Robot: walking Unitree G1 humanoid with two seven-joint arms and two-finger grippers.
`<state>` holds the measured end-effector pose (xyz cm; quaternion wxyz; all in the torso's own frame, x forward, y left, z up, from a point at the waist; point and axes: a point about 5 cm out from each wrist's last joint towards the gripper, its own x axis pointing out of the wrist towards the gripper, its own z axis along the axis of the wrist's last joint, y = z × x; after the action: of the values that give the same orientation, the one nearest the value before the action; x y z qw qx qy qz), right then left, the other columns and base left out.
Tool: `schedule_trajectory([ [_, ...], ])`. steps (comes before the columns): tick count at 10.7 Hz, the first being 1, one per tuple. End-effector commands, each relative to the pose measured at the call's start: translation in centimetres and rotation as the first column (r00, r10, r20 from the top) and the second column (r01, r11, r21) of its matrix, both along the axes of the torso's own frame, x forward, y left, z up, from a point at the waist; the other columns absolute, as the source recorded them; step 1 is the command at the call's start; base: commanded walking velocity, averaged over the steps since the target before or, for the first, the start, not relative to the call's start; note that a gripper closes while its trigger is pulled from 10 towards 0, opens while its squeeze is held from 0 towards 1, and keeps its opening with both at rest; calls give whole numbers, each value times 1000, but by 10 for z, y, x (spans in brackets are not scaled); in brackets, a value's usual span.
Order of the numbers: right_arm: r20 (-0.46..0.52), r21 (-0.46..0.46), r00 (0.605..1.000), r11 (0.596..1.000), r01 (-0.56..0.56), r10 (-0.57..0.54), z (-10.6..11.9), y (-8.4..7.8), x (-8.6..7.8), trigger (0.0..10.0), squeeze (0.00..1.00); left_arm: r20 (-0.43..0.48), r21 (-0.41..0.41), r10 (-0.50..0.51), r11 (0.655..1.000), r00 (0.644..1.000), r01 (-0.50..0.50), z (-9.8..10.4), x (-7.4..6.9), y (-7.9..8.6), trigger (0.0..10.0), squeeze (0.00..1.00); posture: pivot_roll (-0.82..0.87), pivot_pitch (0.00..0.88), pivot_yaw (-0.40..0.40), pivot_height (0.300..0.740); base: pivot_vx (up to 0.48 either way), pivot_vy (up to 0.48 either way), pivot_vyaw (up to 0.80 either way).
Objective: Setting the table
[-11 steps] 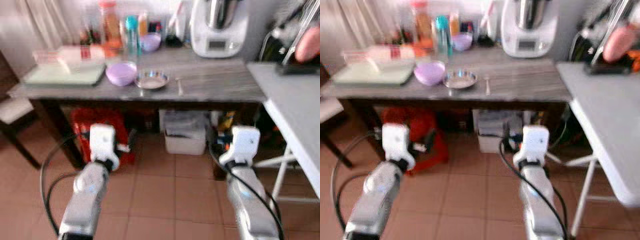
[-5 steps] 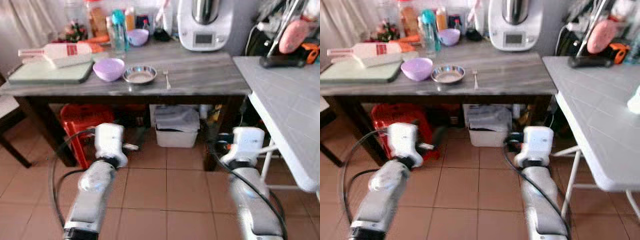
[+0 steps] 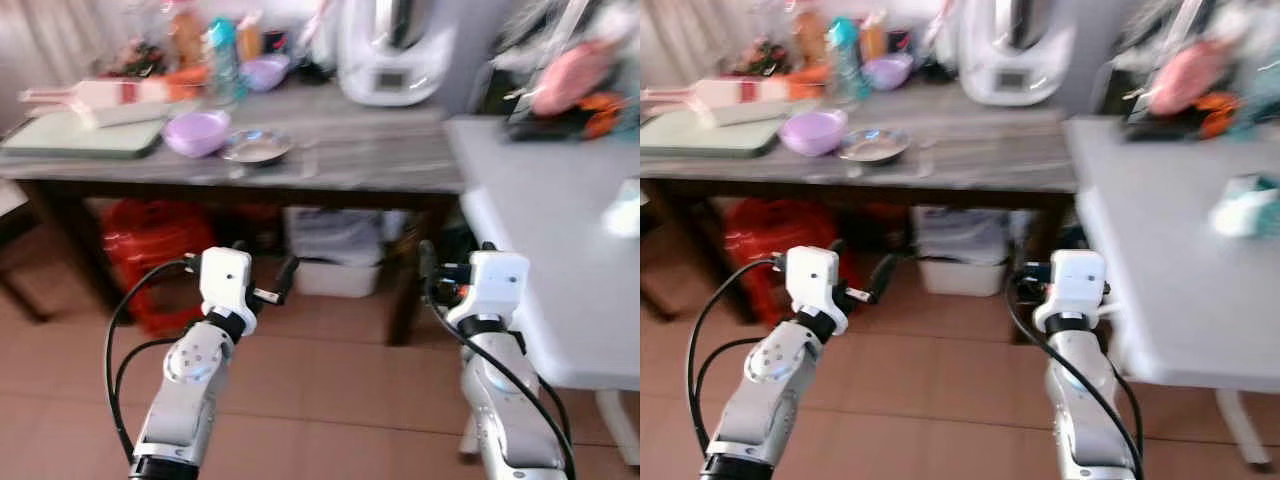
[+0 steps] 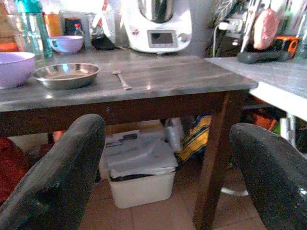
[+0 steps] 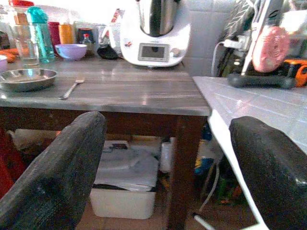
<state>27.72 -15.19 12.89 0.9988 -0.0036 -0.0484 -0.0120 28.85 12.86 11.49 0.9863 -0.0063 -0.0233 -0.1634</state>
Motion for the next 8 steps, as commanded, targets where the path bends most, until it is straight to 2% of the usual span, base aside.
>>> schedule_trajectory([
  [1,16,7,1000,1000,-13,13,4,5,1,10000,0,3,5,12,1000,1000,-12,1,1,6,10000,0,35,0,26,740,0,-480,0],
  [8,-3,-7,1000,1000,-5,5,2,0,0,10000,0,8,6,4,1000,1000,-4,0,1,2,10000,0,26,0,18,740,0,-480,0],
])
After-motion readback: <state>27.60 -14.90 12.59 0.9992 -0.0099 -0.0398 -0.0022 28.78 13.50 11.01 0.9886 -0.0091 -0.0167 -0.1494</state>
